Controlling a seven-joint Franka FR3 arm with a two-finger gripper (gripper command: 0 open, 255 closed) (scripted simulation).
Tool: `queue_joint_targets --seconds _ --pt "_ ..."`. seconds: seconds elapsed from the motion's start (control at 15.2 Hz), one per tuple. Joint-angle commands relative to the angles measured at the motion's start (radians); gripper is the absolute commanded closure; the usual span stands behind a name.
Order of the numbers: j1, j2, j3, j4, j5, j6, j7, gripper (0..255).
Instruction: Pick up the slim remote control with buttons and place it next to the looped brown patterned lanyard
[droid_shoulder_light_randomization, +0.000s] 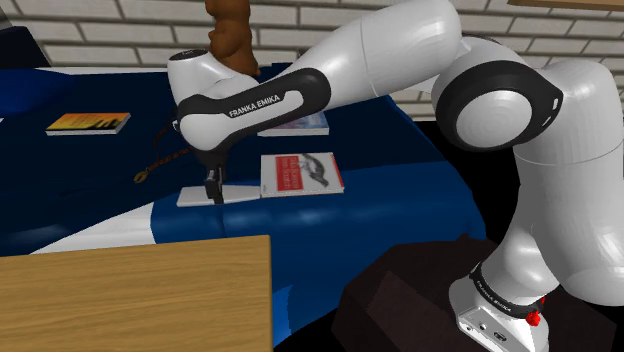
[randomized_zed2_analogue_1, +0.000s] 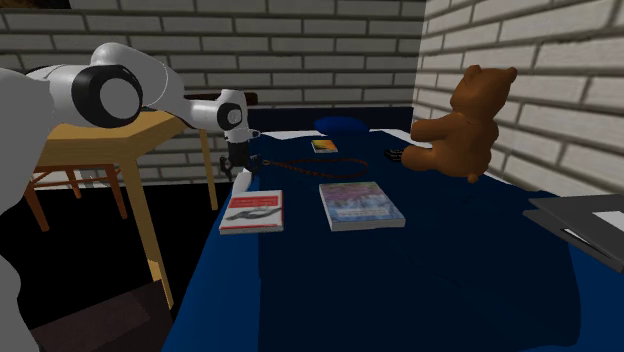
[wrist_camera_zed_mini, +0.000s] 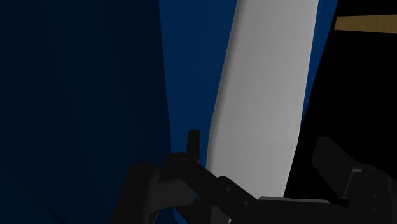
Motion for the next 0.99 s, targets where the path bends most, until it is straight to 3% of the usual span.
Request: queue_joint_targets --seconds 0.0,0.2,0.46,0.92 --pt "0.000 0.000 0.000 0.000 0.000 0.000 0.000 0" --pt "0.000 0.000 0.000 0.000 0.000 0.000 0.000 0" --pt "-0.001 -0.037 0.000 0.069 0.000 -0.106 0.000 0" --pt "-0.001 -0.037 0.000 0.069 0.000 -0.106 0.000 0"
